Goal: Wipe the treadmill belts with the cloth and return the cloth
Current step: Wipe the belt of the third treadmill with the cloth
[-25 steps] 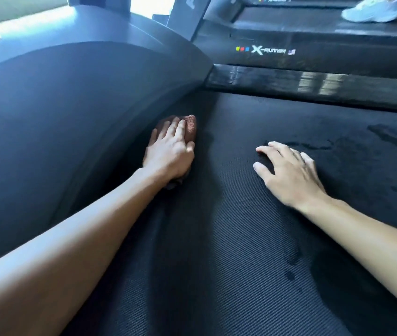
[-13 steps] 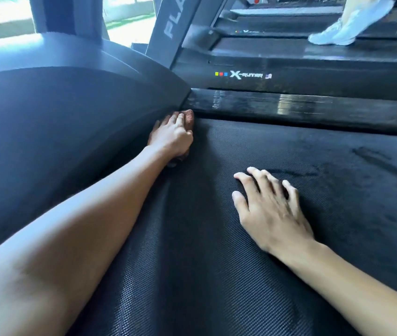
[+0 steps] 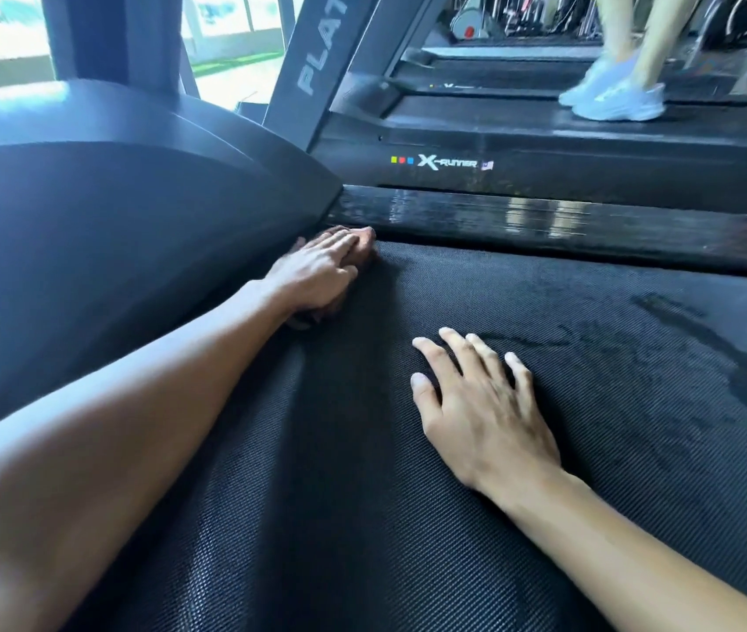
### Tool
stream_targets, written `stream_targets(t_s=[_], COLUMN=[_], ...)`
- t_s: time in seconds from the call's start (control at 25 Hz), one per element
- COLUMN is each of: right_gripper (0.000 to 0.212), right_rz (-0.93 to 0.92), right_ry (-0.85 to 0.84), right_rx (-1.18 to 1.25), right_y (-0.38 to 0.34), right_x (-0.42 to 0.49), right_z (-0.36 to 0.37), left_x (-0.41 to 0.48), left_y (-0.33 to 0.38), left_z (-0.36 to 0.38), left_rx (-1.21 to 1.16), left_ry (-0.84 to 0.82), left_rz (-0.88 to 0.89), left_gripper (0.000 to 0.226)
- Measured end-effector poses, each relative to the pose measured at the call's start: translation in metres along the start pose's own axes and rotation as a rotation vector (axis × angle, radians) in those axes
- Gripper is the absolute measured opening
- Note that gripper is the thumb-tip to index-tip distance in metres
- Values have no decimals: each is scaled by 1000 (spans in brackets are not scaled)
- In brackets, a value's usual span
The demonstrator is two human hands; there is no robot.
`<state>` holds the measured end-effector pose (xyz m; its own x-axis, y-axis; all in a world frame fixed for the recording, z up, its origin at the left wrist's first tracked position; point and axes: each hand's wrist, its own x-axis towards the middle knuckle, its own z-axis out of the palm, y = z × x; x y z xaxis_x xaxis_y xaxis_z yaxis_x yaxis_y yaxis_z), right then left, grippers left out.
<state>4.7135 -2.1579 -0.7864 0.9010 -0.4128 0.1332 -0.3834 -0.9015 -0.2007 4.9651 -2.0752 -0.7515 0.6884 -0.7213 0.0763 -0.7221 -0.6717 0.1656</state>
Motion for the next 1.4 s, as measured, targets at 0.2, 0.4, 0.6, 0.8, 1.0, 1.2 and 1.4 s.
stream_targets(t_s=[0.2,0.4,0.6,0.8,1.0,1.2,1.4], right_gripper=[59,59,51,49,44,42,54], right_rz=[12,7,12,21,9,90,107], right_ry=[14,23,24,3,59,96,-134], right_rx=[-9,-6,4,69,181,158,77], right_y=[-2,0,0,3,3,37,63], right_x=[-2,0,0,2,1,-34,-68], right_z=[1,1,2,3,-5,-37,-36], left_x=[-20,0,-19,-51,-90,-95,-137], left_y=[19,6,49,5,68,46,69], left_z=[4,8,21,-1,19,4,9], left_rx=[68,-57,77,-22,6,20,2], left_ry=[-1,48,59,25,33,72,48], left_rz=[175,-40,98,-187,62,-228,79], left_gripper=[63,62,61,62,64,63,63])
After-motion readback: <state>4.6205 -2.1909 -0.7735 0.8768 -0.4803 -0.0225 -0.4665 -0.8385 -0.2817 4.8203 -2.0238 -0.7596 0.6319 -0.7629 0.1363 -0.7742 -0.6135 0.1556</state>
